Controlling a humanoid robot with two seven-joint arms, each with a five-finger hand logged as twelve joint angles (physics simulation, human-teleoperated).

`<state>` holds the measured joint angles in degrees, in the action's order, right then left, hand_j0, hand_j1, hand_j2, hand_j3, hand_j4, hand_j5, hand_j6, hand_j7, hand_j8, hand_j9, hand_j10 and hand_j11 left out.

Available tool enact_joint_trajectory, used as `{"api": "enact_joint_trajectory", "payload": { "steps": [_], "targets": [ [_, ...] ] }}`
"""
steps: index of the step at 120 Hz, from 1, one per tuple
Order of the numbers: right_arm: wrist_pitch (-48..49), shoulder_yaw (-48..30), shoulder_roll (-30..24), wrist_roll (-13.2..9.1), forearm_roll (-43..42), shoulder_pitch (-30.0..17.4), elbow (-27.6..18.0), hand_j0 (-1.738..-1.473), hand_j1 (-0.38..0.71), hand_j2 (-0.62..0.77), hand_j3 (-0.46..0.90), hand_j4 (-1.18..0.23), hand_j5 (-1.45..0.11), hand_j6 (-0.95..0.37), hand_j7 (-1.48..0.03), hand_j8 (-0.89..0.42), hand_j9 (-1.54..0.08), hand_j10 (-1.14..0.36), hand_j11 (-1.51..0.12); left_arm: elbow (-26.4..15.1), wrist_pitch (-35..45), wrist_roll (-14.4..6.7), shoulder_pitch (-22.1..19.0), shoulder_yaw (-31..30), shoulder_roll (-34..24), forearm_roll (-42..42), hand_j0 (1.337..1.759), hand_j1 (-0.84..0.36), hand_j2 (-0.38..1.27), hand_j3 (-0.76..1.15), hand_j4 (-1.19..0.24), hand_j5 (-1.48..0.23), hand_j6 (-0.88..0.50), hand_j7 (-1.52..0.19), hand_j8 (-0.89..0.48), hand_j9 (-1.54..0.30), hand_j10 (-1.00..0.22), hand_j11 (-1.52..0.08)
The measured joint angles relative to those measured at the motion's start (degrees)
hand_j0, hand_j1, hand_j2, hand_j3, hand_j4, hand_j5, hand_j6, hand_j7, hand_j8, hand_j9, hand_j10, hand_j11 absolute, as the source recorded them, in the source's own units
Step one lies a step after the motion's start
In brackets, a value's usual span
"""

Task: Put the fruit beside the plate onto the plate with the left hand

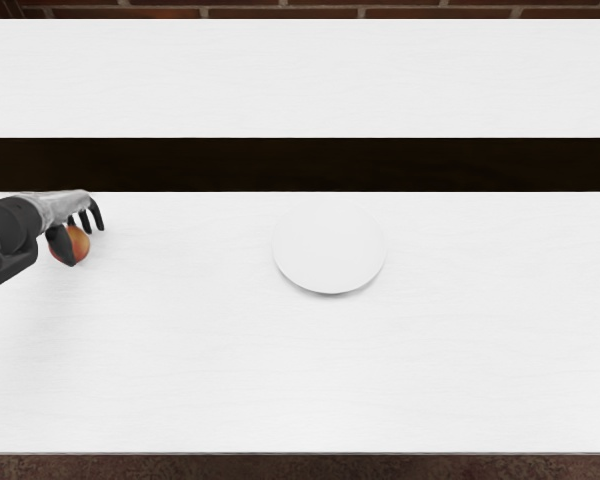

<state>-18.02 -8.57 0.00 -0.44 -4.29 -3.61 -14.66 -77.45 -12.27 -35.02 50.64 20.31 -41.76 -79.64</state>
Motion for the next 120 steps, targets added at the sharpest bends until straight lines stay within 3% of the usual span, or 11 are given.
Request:
{"api": "enact_joint_trajectory", "payload": {
  "steps": [21,33,44,51,63,120],
  "targets": [
    [0.0,0.0,0.0,0.0,0.0,0.0,0.0,-1.658,-0.35,0.00,0.00,0.00,0.00,0.00,0.00,0.00,0.00,0.00,0.00,1.2,0.2,0.0,0.2,-1.1,0.4,-0.4,1.648,-0.25,0.14,0.00,-0.52,-0.70,-0.52,-0.70,-0.45,-0.73,-0.50,-0.73],
    [0.0,0.0,0.0,0.0,0.0,0.0,0.0,-1.658,-0.35,0.00,0.00,0.00,0.00,0.00,0.00,0.00,0.00,0.00,0.00,1.5,0.1,0.0,0.5,-1.3,0.4,-0.4,1.651,-0.28,0.26,0.00,-0.58,-0.76,-0.56,-0.76,-0.46,-0.78,-0.56,-0.78],
    [0.0,0.0,0.0,0.0,0.0,0.0,0.0,-1.658,-0.35,0.00,0.00,0.00,0.00,0.00,0.00,0.00,0.00,0.00,0.00,1.5,-0.1,0.0,1.5,-1.3,1.2,-0.1,1.651,-0.30,0.32,0.00,-0.63,-0.85,-0.54,-0.84,-0.43,-0.86,-0.55,-0.85],
    [0.0,0.0,0.0,0.0,0.0,0.0,0.0,-1.658,-0.35,0.00,0.00,0.00,0.00,0.00,0.00,0.00,0.00,0.00,0.00,1.4,-0.1,0.0,2.3,-1.3,1.4,0.1,1.651,-0.31,0.33,0.00,-0.65,-0.89,-0.52,-0.88,-0.41,-0.89,-0.53,-0.89],
    [0.0,0.0,0.0,0.0,0.0,0.0,0.0,-1.658,-0.35,0.00,0.00,0.00,0.00,0.00,0.00,0.00,0.00,0.00,0.00,1.0,-0.2,0.0,5.2,-1.3,1.9,1.2,1.650,-0.26,0.20,0.00,-0.68,-0.96,-0.51,-0.94,-0.40,-0.94,-0.52,-0.93],
    [0.0,0.0,0.0,0.0,0.0,0.0,0.0,-1.658,-0.35,0.00,0.00,0.00,0.00,0.00,0.00,0.00,0.00,0.00,0.00,-2.6,-0.6,0.0,14.4,-1.0,13.1,8.5,1.651,-0.30,0.28,0.00,-0.70,-1.06,-0.46,-1.03,-0.36,-1.01,-0.48,-0.99]
  ]
}}
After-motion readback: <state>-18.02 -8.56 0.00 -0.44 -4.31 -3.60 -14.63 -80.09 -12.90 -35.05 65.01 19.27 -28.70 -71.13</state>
